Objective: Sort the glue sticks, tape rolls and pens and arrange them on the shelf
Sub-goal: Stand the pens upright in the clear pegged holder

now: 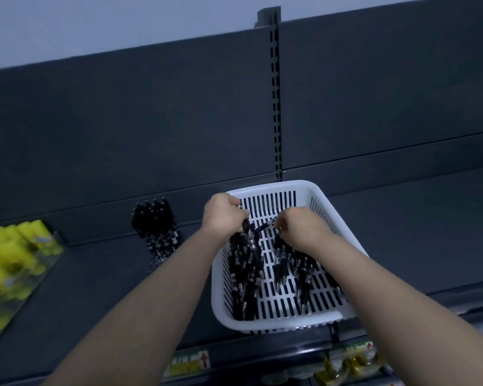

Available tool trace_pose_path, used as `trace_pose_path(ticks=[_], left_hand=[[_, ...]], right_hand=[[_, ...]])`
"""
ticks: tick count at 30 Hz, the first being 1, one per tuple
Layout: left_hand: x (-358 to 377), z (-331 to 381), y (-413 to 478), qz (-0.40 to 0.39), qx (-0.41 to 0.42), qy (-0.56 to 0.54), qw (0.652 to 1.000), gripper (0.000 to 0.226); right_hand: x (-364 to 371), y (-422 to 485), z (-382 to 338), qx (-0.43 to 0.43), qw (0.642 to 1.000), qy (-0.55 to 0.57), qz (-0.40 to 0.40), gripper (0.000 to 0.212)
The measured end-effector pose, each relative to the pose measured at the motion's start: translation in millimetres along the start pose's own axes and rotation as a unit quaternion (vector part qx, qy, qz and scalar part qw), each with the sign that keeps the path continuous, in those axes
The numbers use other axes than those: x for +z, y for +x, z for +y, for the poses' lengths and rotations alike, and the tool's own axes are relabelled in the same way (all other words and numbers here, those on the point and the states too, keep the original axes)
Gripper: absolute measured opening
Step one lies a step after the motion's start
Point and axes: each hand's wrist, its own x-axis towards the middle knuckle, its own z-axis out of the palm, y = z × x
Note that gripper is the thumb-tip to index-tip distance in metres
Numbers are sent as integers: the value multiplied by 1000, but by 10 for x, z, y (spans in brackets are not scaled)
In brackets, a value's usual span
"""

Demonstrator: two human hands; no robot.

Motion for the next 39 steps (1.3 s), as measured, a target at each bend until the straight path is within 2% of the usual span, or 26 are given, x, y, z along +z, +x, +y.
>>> trace_pose_path(ticks=[2,5,8,12,14,17,20,23,29,34,39], left_hand=[[-131,-3,-15,28,16,-50,998,13],[-223,-38,-65,48,38,-55,997,19],[-259,-104,-87,58,57,-42,996,18],[-354,-125,-115,80,90,-31,992,22],[-459,-96,-128,91,100,-49,990,22],[-701,-27,-145,108,116,-98,982,19],[-1008,-56,-157,141,141,-98,975,17],[-1345,-170,-206,173,161,-48,971,14],[-1804,-539,-261,217,163,65,960,13],[-1840,-878,-157,212,167,101,958,15],[-1775,-1014,-119,185,180,133,957,16]], right_hand=[[73,94,-88,-2,1000,-20,-22,30],[140,165,-204,18,996,-61,-68,14],[193,176,-317,36,992,-79,-96,30],[185,129,-391,57,991,-57,-108,28],[77,98,-416,65,994,-18,-84,13],[-143,78,-519,51,997,48,15,31],[-383,-19,-790,-5,983,137,122,23],[-474,-87,-1154,-90,963,188,173,27],[-248,-153,-1807,-181,947,189,184,32],[83,-145,-1970,-163,944,226,175,19],[223,-102,-2013,-149,945,233,175,17]])
